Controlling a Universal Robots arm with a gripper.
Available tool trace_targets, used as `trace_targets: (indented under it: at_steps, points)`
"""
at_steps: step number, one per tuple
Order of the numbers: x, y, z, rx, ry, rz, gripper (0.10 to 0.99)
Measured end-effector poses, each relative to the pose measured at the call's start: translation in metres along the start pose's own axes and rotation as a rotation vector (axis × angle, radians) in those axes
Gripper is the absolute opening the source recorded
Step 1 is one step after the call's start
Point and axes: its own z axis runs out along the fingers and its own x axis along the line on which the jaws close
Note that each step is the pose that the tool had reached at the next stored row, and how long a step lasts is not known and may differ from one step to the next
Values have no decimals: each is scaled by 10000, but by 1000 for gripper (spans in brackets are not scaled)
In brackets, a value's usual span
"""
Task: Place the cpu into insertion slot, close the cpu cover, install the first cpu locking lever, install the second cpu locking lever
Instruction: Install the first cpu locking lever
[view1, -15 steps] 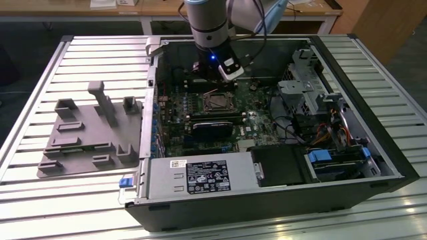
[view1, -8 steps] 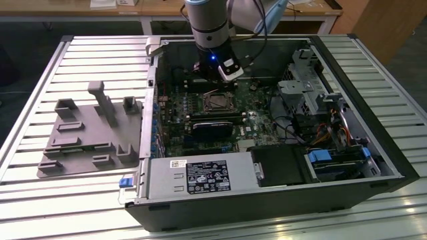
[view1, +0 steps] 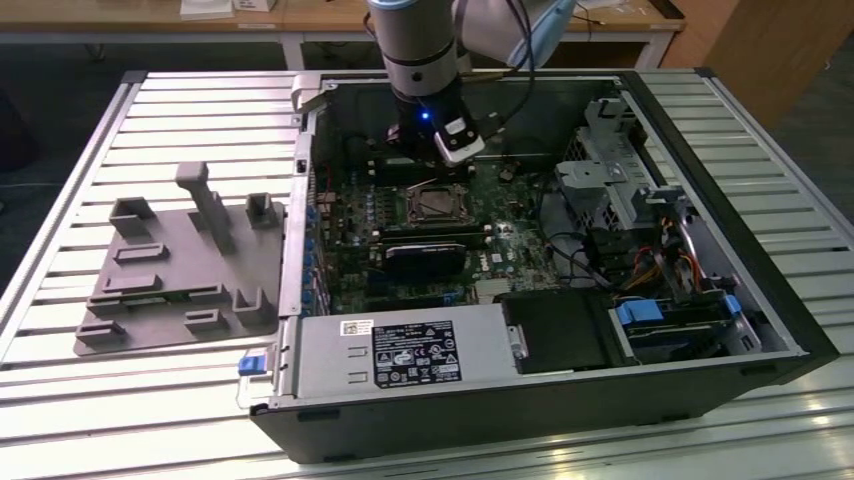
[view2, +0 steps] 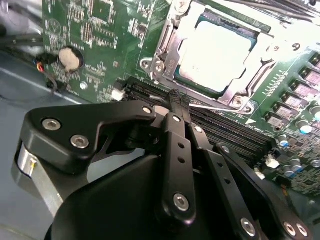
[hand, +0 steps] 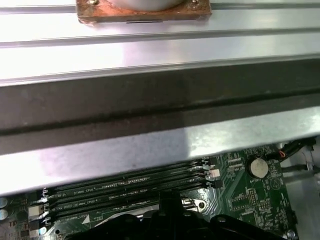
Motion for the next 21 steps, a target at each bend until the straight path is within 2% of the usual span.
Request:
trace_targets:
  at_steps: [4,21]
  points:
    - [8,4,4,89,-91,464,102]
    - [83,58,20,284,-299,1510,102]
